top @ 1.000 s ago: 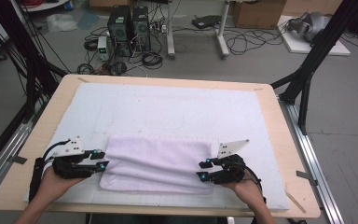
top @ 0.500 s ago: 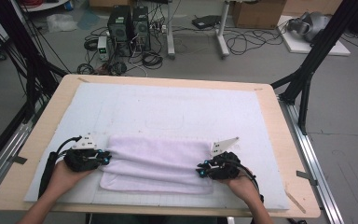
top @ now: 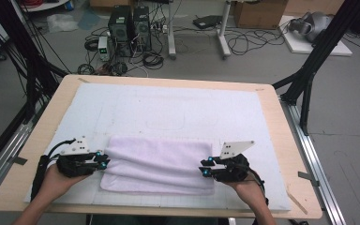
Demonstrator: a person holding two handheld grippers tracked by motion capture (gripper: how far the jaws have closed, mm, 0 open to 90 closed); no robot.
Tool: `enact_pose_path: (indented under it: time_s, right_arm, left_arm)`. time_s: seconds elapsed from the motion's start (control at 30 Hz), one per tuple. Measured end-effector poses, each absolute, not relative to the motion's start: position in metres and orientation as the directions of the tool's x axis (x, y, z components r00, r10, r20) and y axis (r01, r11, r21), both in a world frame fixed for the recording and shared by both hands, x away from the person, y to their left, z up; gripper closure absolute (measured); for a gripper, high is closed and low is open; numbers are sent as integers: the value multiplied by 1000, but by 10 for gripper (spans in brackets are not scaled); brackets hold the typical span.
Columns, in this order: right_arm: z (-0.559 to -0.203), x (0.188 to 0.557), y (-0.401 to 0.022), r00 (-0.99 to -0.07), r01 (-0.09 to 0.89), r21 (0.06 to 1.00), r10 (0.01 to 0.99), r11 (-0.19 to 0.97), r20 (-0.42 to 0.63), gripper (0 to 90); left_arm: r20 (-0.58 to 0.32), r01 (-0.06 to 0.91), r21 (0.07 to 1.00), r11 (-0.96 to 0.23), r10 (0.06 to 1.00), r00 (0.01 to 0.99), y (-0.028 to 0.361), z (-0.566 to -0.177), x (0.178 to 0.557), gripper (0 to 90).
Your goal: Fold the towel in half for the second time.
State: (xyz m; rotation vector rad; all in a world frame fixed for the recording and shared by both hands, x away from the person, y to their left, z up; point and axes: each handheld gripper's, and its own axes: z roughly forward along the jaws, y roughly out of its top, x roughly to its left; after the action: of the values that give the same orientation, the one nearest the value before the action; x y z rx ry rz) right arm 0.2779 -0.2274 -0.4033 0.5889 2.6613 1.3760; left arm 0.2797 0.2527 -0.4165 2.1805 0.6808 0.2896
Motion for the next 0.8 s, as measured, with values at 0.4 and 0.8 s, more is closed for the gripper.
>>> enact_pose_path:
  time_s: [0.4, 0.8]
  right_arm:
    - [-438, 279, -220, -926, 330, 733, 355, 595, 128, 751]
    - [-392, 266, -241, -938, 263, 814, 333, 518, 91, 759]
  left_arm:
    - [-8, 378, 733, -566, 548, 836, 237, -433, 282, 851]
    - [1, 274, 811, -517, 470, 883, 251, -388, 224, 756]
